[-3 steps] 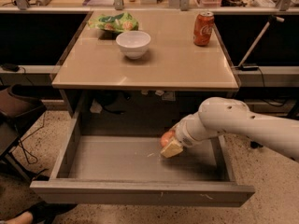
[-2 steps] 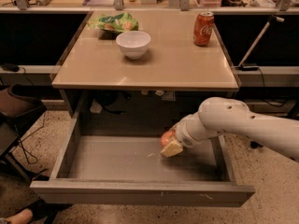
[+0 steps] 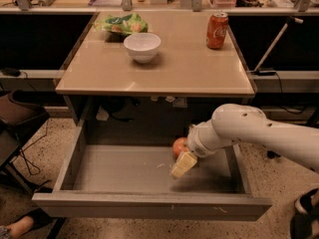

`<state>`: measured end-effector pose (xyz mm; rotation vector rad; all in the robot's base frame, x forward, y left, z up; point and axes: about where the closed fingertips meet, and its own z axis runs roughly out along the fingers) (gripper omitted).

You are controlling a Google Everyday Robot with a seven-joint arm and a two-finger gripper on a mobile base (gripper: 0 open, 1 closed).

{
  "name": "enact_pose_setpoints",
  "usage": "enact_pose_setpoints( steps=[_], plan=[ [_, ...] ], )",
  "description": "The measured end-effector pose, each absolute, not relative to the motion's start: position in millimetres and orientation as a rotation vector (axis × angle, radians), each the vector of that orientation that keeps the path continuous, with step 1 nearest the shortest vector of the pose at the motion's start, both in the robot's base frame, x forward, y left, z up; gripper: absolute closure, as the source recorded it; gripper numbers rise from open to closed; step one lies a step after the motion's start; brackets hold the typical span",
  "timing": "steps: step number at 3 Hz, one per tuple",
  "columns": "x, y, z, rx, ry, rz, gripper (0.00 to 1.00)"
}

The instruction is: Place apple into top drawer

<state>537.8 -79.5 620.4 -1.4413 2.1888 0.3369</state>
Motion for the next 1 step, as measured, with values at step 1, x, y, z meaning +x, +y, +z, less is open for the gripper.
enact_pose_setpoints(
  steps=[1],
  plan=[
    [537.8, -79.5, 620.4, -1.441, 2.189, 0.337, 0.00]
  ],
)
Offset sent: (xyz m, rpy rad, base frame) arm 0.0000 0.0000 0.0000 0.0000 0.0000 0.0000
